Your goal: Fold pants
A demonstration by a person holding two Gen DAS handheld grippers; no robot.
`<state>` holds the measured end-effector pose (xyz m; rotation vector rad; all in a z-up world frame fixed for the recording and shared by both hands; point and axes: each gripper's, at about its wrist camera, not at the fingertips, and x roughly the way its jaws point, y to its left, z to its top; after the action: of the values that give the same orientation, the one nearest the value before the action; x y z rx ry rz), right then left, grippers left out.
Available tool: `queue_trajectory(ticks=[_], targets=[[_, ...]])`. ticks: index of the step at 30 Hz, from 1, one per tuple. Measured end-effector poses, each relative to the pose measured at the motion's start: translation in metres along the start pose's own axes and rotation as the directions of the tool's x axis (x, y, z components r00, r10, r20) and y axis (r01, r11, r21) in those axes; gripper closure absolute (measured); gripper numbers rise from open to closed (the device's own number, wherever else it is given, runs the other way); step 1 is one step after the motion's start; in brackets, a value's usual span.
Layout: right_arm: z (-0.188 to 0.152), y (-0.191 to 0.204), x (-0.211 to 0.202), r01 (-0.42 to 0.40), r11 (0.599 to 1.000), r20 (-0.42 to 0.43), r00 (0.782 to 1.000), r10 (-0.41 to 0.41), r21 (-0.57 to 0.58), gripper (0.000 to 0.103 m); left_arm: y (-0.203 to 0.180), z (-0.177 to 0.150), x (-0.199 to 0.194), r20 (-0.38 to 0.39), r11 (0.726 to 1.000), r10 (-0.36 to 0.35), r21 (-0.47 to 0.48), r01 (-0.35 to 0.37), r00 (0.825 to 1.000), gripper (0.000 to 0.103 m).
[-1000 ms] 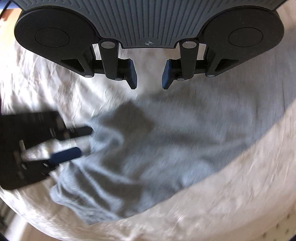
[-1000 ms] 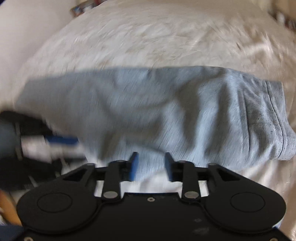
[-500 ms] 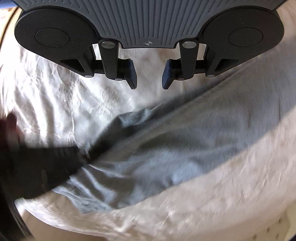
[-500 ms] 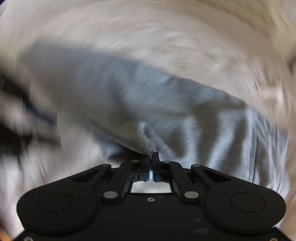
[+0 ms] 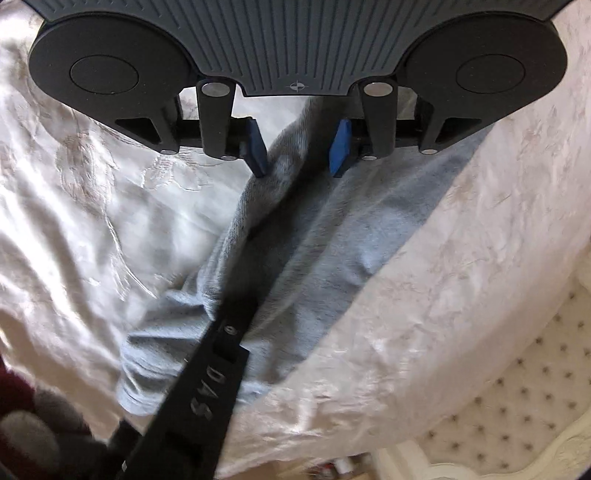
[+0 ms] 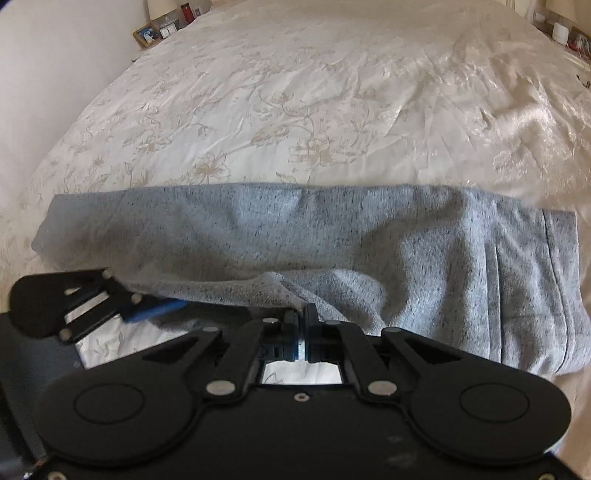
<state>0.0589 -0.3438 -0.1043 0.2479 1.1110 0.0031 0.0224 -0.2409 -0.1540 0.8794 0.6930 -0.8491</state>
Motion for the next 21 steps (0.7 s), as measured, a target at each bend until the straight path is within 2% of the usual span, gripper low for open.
queue_trajectory(ticks=[2, 4, 5, 7, 10, 12, 16, 18, 21], targets=[[0.0, -0.001, 0.001, -0.001, 1.0, -0.005, 1.0, 0.001, 0.005, 0.1, -0.011, 0.001, 0.009, -0.024, 0.995, -0.041, 0.085, 0.043, 0.999, 0.066], [-0.001, -0.001, -0.001, -0.003, 1.0, -0.009, 1.0, 0.003, 0.008, 0.1, -0.025, -0.002, 0.018, -0.074, 0.971, -0.155, 0.174, 0.166, 0.985, 0.066], [-0.002, -0.002, -0.001, -0.007, 1.0, -0.016, 1.0, 0.007, 0.009, 0.1, -0.031, -0.003, 0.019, -0.08, 0.959, -0.183, 0.205, 0.196, 0.98, 0.066], [-0.005, -0.001, 0.0, -0.009, 1.0, -0.033, 0.999, 0.009, 0.008, 0.1, -0.043, -0.007, 0.021, -0.07, 0.949, -0.158, 0.265, 0.171, 0.985, 0.068], [-0.014, -0.001, 0.004, -0.007, 1.0, -0.065, 0.998, 0.008, 0.011, 0.1, -0.044, -0.008, 0.019, -0.073, 0.948, -0.204, 0.233, 0.215, 0.976, 0.068], [-0.019, -0.004, 0.007, -0.013, 0.999, -0.088, 0.996, 0.017, 0.039, 0.1, -0.045, -0.008, 0.015, -0.074, 0.938, -0.259, 0.218, 0.269, 0.963, 0.068], [-0.032, -0.003, 0.014, -0.011, 0.998, -0.122, 0.992, 0.018, 0.054, 0.1, -0.06, -0.013, 0.01, -0.069, 0.921, -0.259, 0.282, 0.268, 0.963, 0.068], [-0.037, -0.002, 0.016, -0.006, 0.999, -0.126, 0.992, 0.01, 0.032, 0.1, -0.06, -0.015, 0.005, -0.067, 0.922, -0.287, 0.251, 0.294, 0.956, 0.068], [-0.04, -0.003, 0.016, -0.025, 0.999, -0.139, 0.99, 0.027, 0.022, 0.1, -0.049, -0.021, -0.008, -0.046, 0.934, -0.299, 0.192, 0.302, 0.953, 0.068]])
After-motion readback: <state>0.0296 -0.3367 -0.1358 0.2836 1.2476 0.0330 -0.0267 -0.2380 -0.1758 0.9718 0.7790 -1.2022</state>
